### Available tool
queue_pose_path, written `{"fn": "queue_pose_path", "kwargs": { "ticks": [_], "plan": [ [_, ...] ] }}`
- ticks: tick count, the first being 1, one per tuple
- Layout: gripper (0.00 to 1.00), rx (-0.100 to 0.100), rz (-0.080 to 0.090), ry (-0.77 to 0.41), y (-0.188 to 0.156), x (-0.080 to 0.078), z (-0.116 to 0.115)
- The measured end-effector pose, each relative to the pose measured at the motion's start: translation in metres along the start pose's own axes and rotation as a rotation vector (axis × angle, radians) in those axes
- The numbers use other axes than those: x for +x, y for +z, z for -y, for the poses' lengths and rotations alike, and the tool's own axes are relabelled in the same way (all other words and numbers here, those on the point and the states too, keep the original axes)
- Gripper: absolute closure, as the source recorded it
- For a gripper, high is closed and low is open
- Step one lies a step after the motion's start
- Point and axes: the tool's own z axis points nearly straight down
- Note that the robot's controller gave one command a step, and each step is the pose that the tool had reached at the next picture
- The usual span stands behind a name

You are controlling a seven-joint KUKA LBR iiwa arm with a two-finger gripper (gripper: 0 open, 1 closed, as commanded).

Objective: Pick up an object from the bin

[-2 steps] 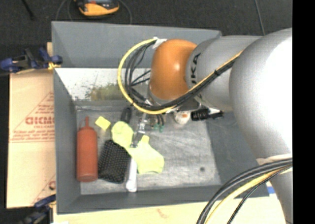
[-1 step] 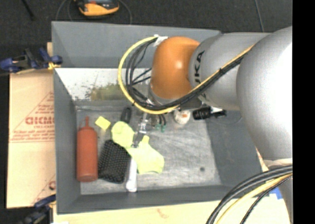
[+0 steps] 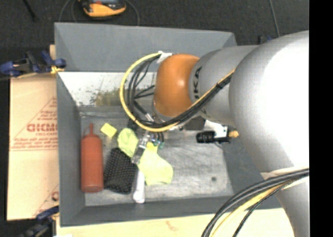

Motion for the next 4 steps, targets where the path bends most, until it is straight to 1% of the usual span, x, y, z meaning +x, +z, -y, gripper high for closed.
{"fn": "queue_pose_path", "kwargs": {
  "ticks": [1,2,3,4],
  "plan": [
    [1.00,0.004,-0.021,0.156,0.016,0.002,0.011],
    [1.00,0.004,-0.021,0.156,0.016,0.002,0.011],
    [1.00,0.006,-0.025,0.156,0.012,0.004,0.012],
    [1.00,0.005,-0.014,0.154,-0.006,0.004,0.013]
  ]
}}
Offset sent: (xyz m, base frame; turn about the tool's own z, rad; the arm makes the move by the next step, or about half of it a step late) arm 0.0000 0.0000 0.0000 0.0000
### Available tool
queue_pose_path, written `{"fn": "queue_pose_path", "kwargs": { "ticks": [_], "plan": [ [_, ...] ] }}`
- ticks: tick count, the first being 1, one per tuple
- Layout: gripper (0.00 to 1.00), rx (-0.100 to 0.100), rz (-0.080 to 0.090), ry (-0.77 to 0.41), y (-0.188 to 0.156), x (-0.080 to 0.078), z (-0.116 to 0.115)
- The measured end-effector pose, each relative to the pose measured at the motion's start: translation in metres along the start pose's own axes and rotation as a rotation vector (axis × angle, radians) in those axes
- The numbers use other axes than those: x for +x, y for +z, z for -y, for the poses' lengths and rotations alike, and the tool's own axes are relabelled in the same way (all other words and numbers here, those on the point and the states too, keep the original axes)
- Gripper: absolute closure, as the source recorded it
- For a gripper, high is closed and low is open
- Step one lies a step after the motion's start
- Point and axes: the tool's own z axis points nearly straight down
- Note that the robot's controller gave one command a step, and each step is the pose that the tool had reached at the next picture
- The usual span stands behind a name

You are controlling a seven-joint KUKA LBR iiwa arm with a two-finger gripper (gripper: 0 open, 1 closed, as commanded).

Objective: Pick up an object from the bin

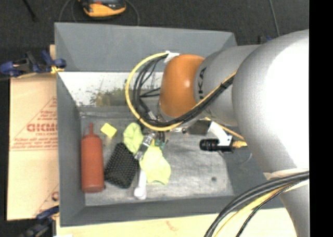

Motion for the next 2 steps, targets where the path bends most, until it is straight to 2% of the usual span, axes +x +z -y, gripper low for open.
{"fn": "queue_pose_path", "kwargs": {
  "ticks": [2],
  "plan": [
    [1.00,-0.004,0.011,0.000,-0.027,-0.003,0.001]
  ]
}}
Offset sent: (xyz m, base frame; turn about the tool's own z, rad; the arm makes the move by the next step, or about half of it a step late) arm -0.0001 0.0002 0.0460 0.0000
